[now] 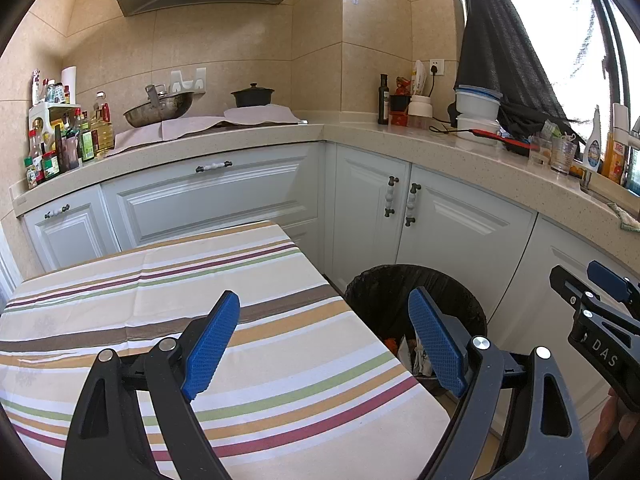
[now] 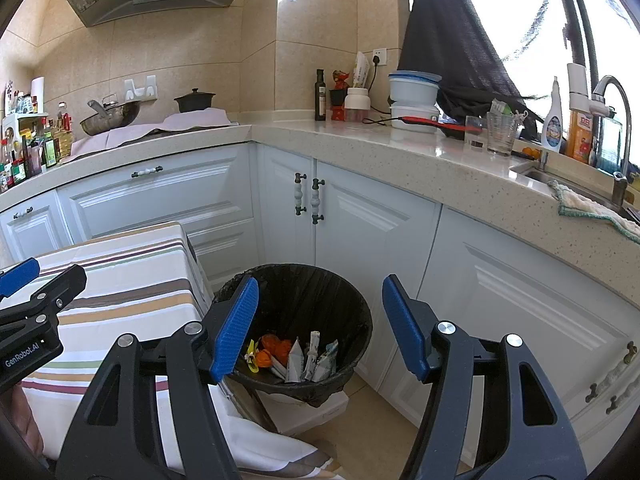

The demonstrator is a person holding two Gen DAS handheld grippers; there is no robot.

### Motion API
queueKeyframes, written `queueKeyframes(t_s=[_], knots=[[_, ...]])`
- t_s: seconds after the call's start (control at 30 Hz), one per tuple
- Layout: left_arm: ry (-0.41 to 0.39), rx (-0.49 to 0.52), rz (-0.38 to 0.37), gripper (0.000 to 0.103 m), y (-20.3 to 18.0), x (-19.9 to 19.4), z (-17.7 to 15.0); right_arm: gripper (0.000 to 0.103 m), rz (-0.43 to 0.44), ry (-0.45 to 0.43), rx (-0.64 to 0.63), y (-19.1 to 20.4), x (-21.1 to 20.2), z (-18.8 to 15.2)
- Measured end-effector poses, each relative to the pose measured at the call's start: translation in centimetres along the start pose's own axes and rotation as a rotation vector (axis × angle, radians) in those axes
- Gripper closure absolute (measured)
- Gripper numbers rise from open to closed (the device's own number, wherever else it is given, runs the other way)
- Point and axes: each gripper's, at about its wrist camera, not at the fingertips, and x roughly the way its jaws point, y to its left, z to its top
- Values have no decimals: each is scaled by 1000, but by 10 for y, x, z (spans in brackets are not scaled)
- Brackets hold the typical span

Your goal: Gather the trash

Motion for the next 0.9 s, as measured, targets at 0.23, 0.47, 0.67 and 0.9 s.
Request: queueKeyframes(t_s=[0.23, 0.47, 0.67, 0.9], knots=[[0, -4, 0, 20, 1, 0, 0, 40, 0, -1, -2, 0, 0, 0], [2, -3, 1, 20, 0, 1, -1, 40, 1, 0, -1, 0, 0, 0], [-5, -8, -3, 20, -1, 2, -1, 40, 0, 0, -1, 1, 0, 0], [4, -2, -22, 18, -3, 5, -3, 40, 1, 3, -3, 1, -1, 0]])
